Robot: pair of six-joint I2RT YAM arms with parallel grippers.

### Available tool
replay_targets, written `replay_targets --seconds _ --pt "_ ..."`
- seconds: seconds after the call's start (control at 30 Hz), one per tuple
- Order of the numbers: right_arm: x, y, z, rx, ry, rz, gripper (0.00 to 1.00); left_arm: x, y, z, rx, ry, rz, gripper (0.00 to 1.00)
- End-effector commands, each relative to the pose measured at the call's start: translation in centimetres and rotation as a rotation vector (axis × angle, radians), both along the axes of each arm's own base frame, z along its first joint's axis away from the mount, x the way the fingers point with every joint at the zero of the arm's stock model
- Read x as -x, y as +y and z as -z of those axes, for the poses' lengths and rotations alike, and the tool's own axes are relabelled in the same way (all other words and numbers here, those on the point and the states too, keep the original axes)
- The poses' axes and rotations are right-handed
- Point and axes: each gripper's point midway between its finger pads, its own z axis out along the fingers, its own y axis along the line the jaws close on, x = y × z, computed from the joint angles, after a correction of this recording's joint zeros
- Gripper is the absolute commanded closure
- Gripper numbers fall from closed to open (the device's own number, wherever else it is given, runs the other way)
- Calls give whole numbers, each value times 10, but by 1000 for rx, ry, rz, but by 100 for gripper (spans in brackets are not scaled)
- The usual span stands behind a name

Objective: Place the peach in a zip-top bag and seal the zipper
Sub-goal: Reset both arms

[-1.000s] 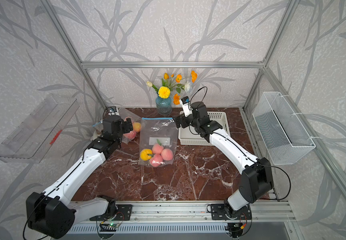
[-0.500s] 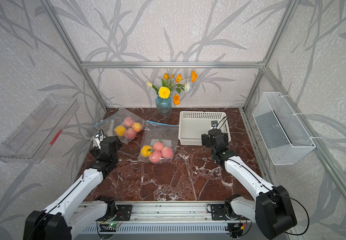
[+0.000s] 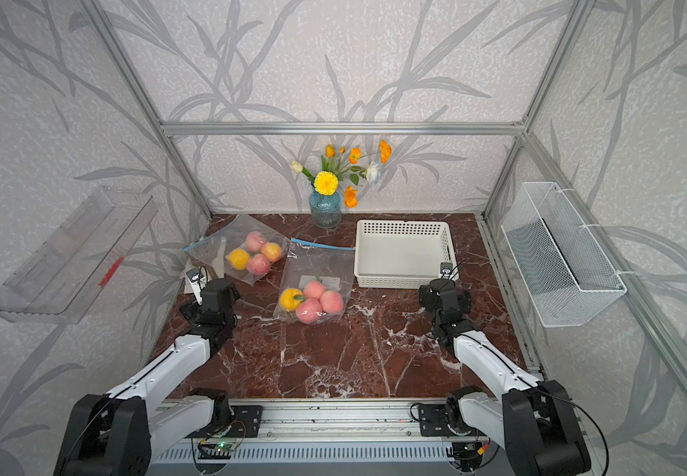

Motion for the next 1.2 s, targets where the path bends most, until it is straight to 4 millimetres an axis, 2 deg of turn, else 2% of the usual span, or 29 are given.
replay_targets --seconds 0.0,0.1,0.3,0.47,0.63,0.73,0.93,1.17 --pt "-6 1 -2 -9 -36 -15 0 -11 -8 5 -7 -3 85 0" --pt "-20 4 2 7 -42 -33 0 -19 -13 10 -17 0 140 0" --pt "-47 21 -11 40 -162 -148 0 -43 -32 21 3 -18 328 0" --pt "-64 22 -10 17 -224 -189 0 -55 -36 17 27 -98 401 0" --pt "-67 24 11 5 -227 -211 0 -65 -42 24 56 -117 460 1" --pt "-68 26 11 3 -249 -217 0 -70 -44 32 62 -113 473 1" --pt "-72 23 14 2 -188 -202 1 -80 -41 47 72 -66 455 0" --pt "-72 23 14 5 -188 -201 1 -83 -42 49 71 -47 466 0"
